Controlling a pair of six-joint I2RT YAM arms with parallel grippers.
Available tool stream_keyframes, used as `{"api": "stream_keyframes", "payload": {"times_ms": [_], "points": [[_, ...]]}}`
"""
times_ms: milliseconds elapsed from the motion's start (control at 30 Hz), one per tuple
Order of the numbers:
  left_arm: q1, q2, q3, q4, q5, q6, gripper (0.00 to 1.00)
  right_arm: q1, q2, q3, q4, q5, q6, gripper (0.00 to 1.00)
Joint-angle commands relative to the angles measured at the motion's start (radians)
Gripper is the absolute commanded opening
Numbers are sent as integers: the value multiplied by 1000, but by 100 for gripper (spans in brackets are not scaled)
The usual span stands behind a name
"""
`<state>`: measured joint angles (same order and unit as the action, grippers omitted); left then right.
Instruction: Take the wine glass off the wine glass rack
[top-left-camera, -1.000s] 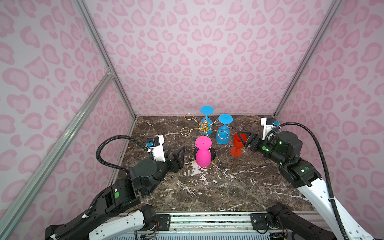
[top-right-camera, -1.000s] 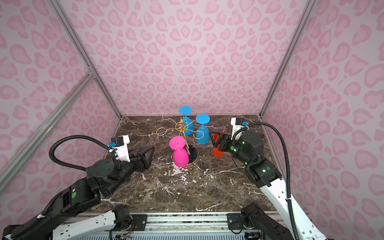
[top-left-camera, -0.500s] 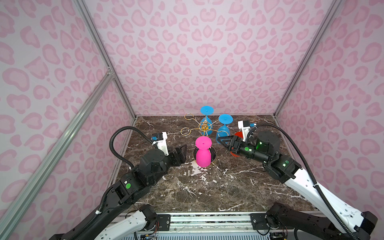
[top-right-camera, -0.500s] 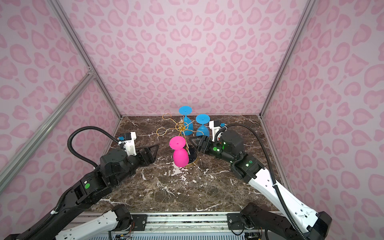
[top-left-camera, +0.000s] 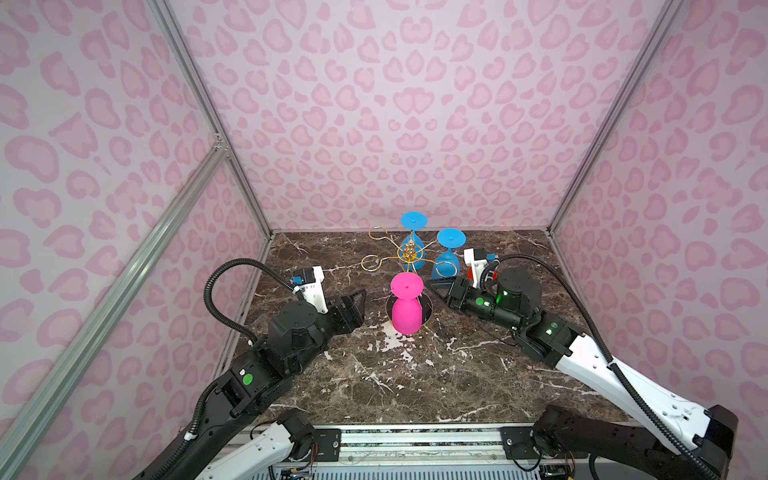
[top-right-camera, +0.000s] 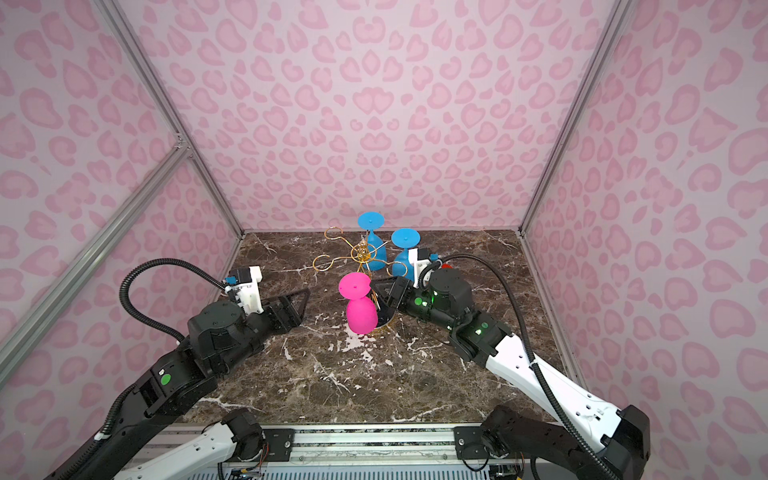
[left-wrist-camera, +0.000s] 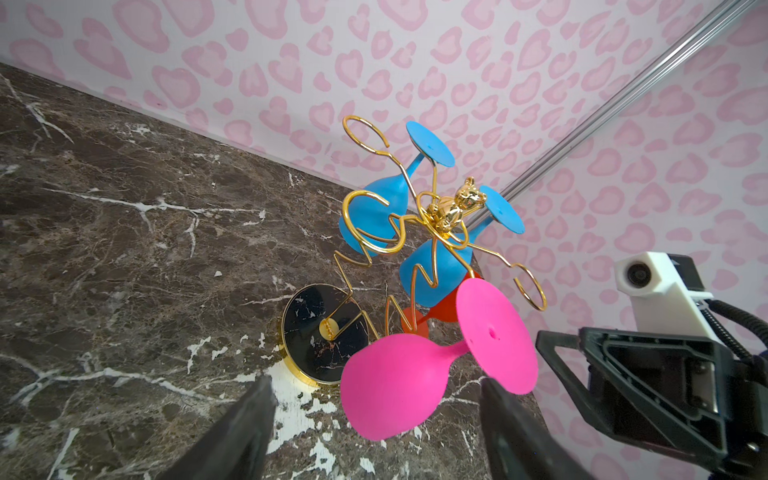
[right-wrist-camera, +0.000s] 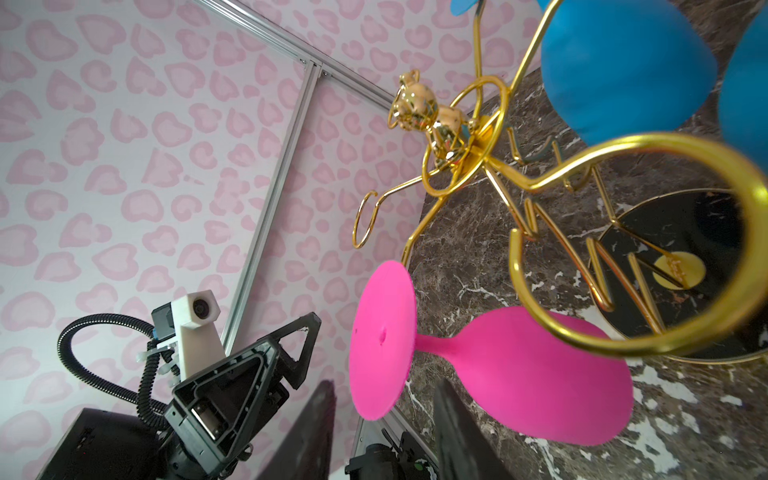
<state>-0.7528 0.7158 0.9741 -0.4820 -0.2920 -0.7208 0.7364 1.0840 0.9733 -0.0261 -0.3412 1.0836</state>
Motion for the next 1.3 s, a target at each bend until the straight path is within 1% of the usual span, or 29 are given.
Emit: {"api": "stream_keyframes", "payload": {"times_ms": [0,400,567,1267], "points": [[2,1,-10,-3,7,-22,79,2,16,-10,77,-2,38,39],[3,2,-9,-7,12,-19,79,4,56,-45,174,-19,113,34],[3,1,-8,-7,10,-15,79,6,70,-42,183,-24,114,33],[3,-18,-21,-13,1,-16,79,8,91,-61,226,-33,145,20]]}}
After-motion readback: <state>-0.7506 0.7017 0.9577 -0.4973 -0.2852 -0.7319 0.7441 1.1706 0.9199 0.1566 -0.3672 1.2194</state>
